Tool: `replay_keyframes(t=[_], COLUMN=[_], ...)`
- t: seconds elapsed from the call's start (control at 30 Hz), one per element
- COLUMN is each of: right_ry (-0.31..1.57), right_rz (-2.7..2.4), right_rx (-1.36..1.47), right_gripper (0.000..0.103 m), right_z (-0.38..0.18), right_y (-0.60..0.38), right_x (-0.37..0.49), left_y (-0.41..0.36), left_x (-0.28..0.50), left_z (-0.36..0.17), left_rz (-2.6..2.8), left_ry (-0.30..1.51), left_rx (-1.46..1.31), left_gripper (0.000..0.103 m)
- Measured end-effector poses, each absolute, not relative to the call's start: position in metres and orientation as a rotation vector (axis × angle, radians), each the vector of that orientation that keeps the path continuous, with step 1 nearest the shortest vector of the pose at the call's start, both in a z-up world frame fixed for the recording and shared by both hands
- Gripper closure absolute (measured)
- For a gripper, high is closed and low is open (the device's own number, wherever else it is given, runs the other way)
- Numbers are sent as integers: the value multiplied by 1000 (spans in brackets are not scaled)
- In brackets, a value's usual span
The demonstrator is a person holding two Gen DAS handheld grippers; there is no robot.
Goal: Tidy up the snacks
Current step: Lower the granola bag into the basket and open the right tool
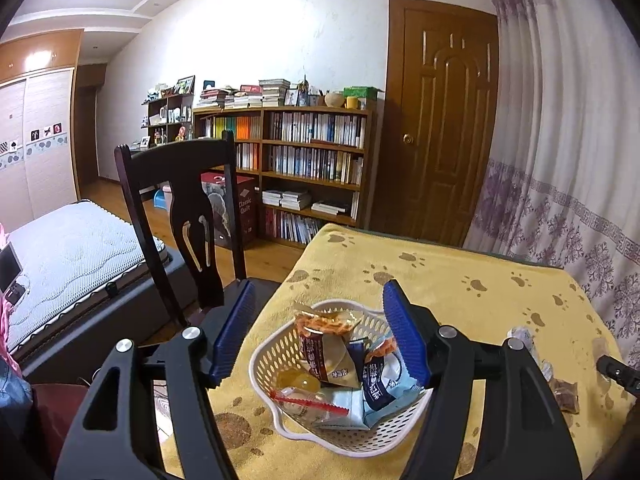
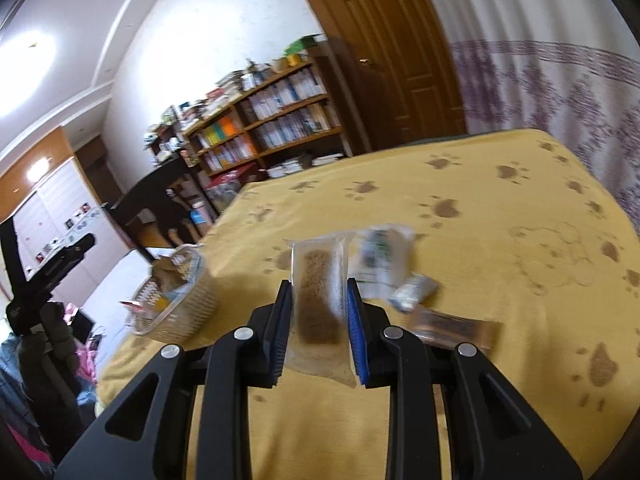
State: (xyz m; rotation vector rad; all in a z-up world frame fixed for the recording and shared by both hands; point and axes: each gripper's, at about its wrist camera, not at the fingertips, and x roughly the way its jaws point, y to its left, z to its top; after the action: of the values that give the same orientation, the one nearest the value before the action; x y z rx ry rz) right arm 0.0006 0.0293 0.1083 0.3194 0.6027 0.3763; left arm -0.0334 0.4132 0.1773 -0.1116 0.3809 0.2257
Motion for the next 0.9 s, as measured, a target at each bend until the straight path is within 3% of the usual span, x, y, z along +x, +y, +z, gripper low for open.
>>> replay_keyframes(t=[0.2,0.9], right_ry=[597,722], right_rz=[505,708], right_rx=[305,258], right_gripper=[77,75], right_z=[126,136], right_y=[92,262], right_x=[11,56], left_y=[426,457], left_x=[-45,-64], left_z=[189,204], left_rz=[235,229], left_ry=[325,257], left_rx=[-128,-222], left_gripper=[15,15])
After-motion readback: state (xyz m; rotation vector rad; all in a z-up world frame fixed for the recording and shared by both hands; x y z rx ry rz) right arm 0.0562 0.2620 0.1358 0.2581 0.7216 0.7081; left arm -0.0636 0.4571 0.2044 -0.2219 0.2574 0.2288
